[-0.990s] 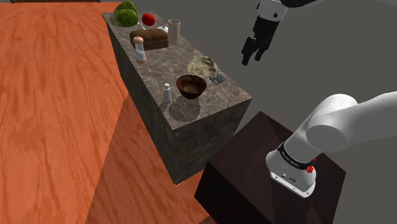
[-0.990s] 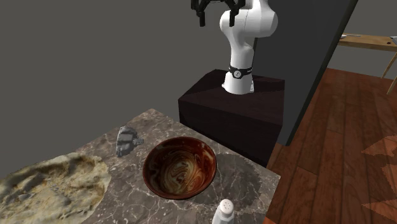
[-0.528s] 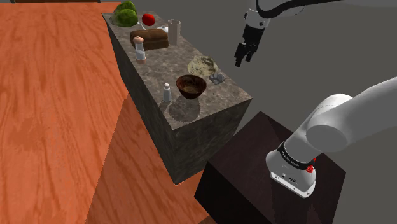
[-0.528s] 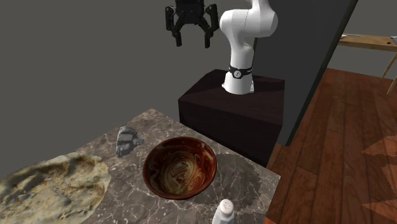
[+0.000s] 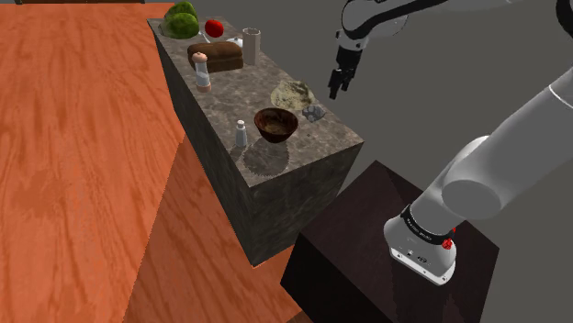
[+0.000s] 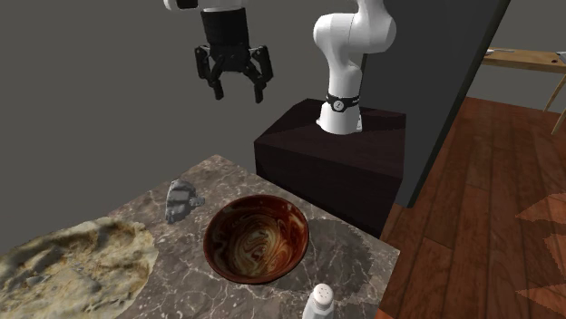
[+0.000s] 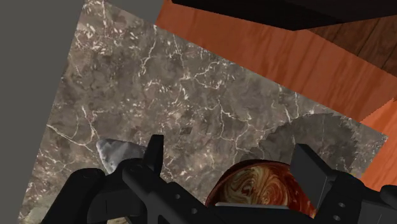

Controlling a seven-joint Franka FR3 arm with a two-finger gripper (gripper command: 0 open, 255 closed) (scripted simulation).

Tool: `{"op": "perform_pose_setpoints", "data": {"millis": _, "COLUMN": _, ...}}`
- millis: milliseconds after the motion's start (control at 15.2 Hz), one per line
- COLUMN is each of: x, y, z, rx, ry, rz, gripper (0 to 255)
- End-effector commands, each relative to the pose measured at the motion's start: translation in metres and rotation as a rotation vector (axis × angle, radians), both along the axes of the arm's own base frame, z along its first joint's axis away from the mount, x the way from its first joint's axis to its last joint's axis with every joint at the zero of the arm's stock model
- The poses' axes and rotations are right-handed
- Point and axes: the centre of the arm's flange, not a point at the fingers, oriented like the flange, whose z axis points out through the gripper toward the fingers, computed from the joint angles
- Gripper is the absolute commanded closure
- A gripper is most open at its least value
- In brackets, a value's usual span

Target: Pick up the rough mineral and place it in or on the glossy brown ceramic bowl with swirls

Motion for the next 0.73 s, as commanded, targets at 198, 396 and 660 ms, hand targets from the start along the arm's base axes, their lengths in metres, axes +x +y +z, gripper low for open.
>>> {"op": "perform_pose_setpoints", "data": {"millis": 198, "x": 0.050, "y": -0.025, "z": -0.044, "rx": -0.007, "ry": 0.015, "rz": 0.069, "gripper": 0}}
{"op": "perform_pose_setpoints", "data": {"millis": 396, "x": 0.078, "y": -0.041, "z": -0.068, "rx": -0.011, "ry": 0.024, "rz": 0.109, "gripper": 0}}
{"op": "perform_pose_setpoints", "data": {"millis": 660, "x": 0.117, "y": -0.059, "z": -0.100, "rx": -0.016, "ry": 0.036, "rz": 0.162, "gripper": 0}}
